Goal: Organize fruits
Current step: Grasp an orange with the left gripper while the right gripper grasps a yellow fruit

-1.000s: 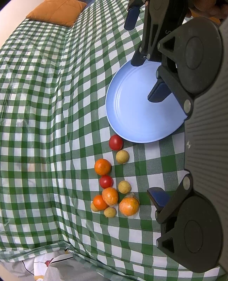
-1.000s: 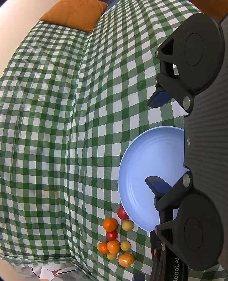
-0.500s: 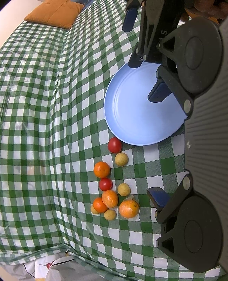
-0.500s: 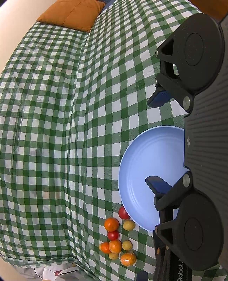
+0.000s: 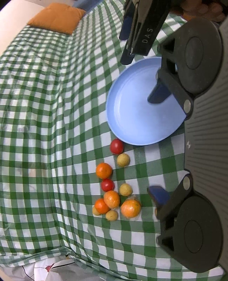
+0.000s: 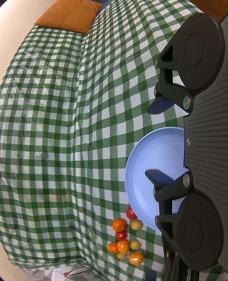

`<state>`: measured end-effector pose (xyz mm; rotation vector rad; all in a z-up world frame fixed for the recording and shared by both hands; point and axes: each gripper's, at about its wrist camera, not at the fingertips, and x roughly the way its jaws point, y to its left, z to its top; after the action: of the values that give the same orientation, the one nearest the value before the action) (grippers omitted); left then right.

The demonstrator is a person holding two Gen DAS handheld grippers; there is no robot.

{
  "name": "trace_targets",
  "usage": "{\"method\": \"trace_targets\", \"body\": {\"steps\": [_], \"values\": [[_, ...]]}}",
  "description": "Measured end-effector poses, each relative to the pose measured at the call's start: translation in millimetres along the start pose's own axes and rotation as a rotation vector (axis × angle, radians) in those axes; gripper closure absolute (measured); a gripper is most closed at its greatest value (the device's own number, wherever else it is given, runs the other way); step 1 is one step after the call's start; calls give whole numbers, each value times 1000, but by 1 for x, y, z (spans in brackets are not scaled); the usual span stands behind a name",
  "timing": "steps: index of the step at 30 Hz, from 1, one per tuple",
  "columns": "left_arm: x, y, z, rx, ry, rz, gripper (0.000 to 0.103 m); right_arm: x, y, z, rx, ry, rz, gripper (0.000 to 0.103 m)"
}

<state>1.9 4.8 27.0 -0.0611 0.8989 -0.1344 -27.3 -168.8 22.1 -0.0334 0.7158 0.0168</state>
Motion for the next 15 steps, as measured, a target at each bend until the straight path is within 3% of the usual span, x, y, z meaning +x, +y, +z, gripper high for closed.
{"method": "trace_targets", "body": {"steps": [2, 4, 7, 12, 15], "values": [[-6, 17, 7, -29, 8, -34, 52, -4, 0, 2, 19, -17, 16, 55], [-10, 42, 17, -79, 29, -92, 80, -9, 1, 5, 41, -39, 45, 62], [-13, 76, 30, -131, 44, -97, 84, -15, 7, 9, 40, -73, 91, 66], [1, 136, 65, -214, 65, -39, 84, -13, 27, 16, 5, -79, 191, 66], [19, 165, 68, -275, 60, -14, 77, -5, 51, 16, -49, -76, 239, 66]]}}
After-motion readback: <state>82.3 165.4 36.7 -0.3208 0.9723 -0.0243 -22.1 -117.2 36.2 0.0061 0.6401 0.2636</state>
